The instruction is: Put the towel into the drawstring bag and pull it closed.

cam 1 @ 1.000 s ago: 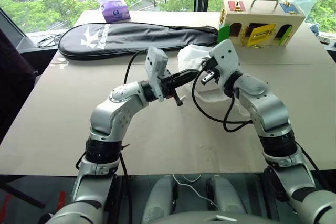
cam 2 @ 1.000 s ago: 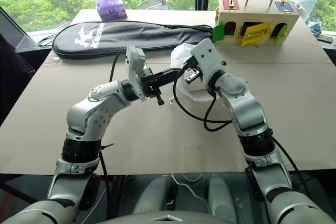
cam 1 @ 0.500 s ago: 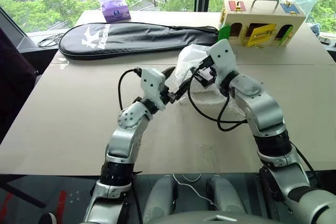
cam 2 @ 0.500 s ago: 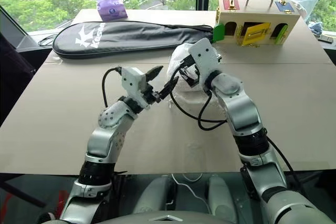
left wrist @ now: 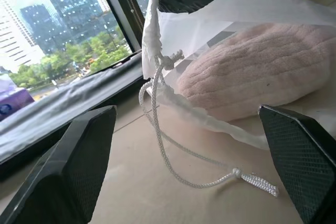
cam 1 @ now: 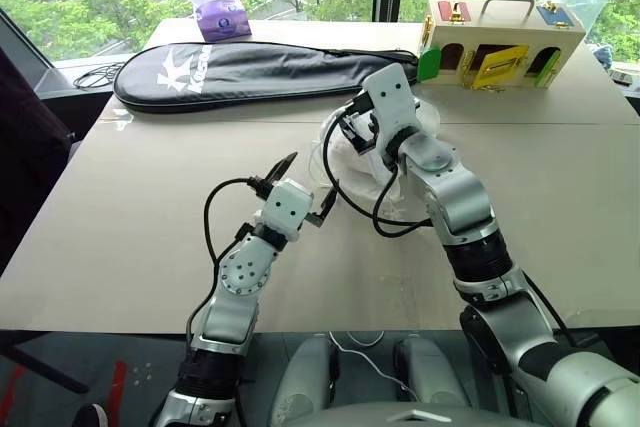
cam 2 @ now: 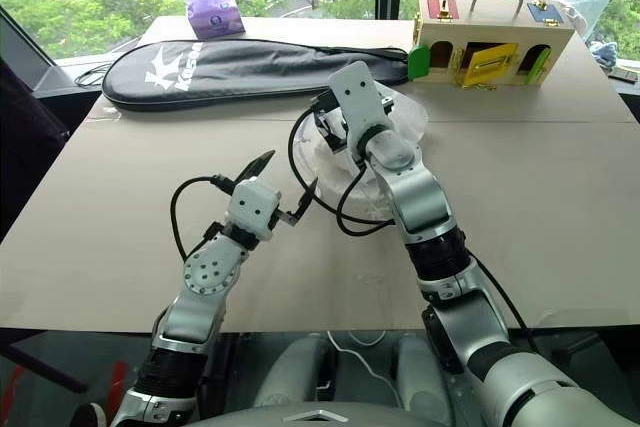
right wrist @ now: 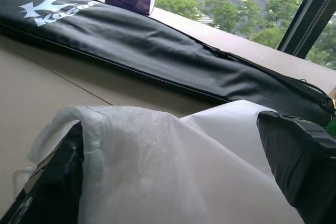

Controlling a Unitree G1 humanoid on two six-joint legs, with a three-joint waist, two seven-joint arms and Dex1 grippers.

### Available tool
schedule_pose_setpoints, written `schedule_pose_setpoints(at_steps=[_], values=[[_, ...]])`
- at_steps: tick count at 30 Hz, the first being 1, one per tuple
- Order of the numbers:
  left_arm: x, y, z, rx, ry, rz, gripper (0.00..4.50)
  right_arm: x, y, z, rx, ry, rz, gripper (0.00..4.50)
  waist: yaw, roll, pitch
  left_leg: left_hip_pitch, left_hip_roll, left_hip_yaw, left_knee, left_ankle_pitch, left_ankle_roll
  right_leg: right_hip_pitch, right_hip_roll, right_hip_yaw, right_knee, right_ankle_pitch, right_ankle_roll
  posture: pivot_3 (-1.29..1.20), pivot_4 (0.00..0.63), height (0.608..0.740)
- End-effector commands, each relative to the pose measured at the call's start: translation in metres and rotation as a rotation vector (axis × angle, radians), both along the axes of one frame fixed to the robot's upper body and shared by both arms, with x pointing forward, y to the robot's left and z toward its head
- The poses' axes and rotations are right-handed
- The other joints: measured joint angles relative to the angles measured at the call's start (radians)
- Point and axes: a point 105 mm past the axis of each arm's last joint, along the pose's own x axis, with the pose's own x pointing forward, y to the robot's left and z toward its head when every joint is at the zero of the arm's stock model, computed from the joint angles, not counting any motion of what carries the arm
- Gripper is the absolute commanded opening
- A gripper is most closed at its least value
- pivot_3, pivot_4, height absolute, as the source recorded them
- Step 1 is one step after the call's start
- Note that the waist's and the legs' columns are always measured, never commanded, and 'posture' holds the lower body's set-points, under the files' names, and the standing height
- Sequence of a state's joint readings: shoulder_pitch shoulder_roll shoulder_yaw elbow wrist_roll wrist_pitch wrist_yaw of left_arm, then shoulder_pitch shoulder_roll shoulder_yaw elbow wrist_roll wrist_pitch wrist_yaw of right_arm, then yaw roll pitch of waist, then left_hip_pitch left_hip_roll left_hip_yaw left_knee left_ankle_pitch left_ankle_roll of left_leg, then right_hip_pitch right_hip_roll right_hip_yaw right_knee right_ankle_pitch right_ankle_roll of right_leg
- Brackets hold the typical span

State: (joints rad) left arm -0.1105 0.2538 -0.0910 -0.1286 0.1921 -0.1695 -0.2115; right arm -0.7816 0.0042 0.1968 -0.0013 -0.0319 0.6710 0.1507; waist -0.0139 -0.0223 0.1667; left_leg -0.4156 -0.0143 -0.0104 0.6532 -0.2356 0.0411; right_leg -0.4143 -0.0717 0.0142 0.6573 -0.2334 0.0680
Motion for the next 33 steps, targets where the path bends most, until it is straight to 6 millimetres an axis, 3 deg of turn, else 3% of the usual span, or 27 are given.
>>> schedule_pose_setpoints(at_steps=[1, 10, 11, 13, 16, 17, 18, 19, 33], values=[[0.0, -0.004, 0.013, -0.003, -0.091, 0.036, 4.46, -0.009, 0.002, 0.015, 0.012, -0.073, 0.029, 4.5, 0.0, 0.0, 0.0, 0.0, 0.0, 0.0, 0.0, 0.0, 0.0, 0.0, 0.0, 0.0, 0.0, 0.0, 0.0, 0.0, 0.15, 0.74], [0.024, -0.009, 0.013, 0.015, -0.123, 0.082, 4.46, -0.011, 0.004, 0.013, -0.017, -0.086, 0.041, 4.5, 0.0, 0.0, 0.0, 0.0, 0.0, 0.0, 0.0, 0.0, 0.0, 0.0, 0.0, 0.0, 0.0, 0.0, 0.0, 0.0, 0.15, 0.74], [0.026, -0.01, 0.013, 0.019, -0.127, 0.083, 4.08, -0.011, 0.004, 0.014, -0.018, -0.089, 0.04, 4.5, -0.001, 0.0, 0.0, 0.0, 0.0, 0.0, 0.0, 0.0, 0.0, 0.0, 0.0, 0.0, 0.0, 0.0, 0.0, 0.0, 0.15, 0.74], [0.028, -0.01, 0.013, 0.03, -0.135, 0.089, 3.72, -0.011, 0.004, 0.014, -0.02, -0.092, 0.037, 4.5, -0.001, 0.0, 0.0, 0.0, 0.0, 0.0, 0.0, 0.0, 0.0, 0.0, 0.0, 0.0, 0.0, 0.0, 0.0, 0.0, 0.15, 0.74], [0.03, -0.007, 0.017, 0.038, -0.16, 0.111, 2.26, -0.012, 0.004, 0.014, -0.021, -0.093, 0.034, 4.5, -0.001, 0.0, 0.0, 0.0, 0.0, 0.0, 0.0, 0.0, 0.0, 0.0, 0.0, 0.0, 0.0, 0.0, 0.0, 0.0, 0.15, 0.74], [0.03, -0.006, 0.017, 0.043, -0.168, 0.12, 1.51, -0.012, 0.004, 0.013, -0.021, -0.093, 0.033, 4.5, -0.001, 0.0, 0.0, 0.0, 0.0, 0.0, 0.0, 0.0, 0.0, 0.0, 0.0, 0.0, 0.0, 0.0, 0.0, 0.0, 0.15, 0.74], [0.03, -0.005, 0.018, 0.05, -0.174, 0.128, 1.51, -0.012, 0.004, 0.013, -0.022, -0.093, 0.032, 4.5, -0.001, 0.0, 0.0, 0.0, 0.0, 0.0, 0.0, 0.0, 0.0, 0.0, 0.0, 0.0, 0.0, 0.0, 0.0, 0.0, 0.15, 0.74], [0.029, -0.003, 0.019, 0.056, -0.184, 0.14, 0.86, -0.012, 0.004, 0.013, -0.022, -0.092, 0.031, 4.5, -0.001, 0.0, 0.0, 0.0, 0.0, 0.0, 0.0, 0.0, 0.0, 0.0, 0.0, 0.0, 0.0, 0.0, 0.0, 0.0, 0.15, 0.74], [0.024, 0.001, 0.017, 0.06, -0.188, 0.153, 0.83, -0.012, 0.005, 0.012, -0.024, -0.088, 0.03, 4.5, -0.001, 0.0, 0.0, 0.0, 0.0, 0.0, 0.0, 0.0, 0.0, 0.0, 0.0, 0.0, 0.0, 0.0, 0.0, 0.0, 0.15, 0.74]])
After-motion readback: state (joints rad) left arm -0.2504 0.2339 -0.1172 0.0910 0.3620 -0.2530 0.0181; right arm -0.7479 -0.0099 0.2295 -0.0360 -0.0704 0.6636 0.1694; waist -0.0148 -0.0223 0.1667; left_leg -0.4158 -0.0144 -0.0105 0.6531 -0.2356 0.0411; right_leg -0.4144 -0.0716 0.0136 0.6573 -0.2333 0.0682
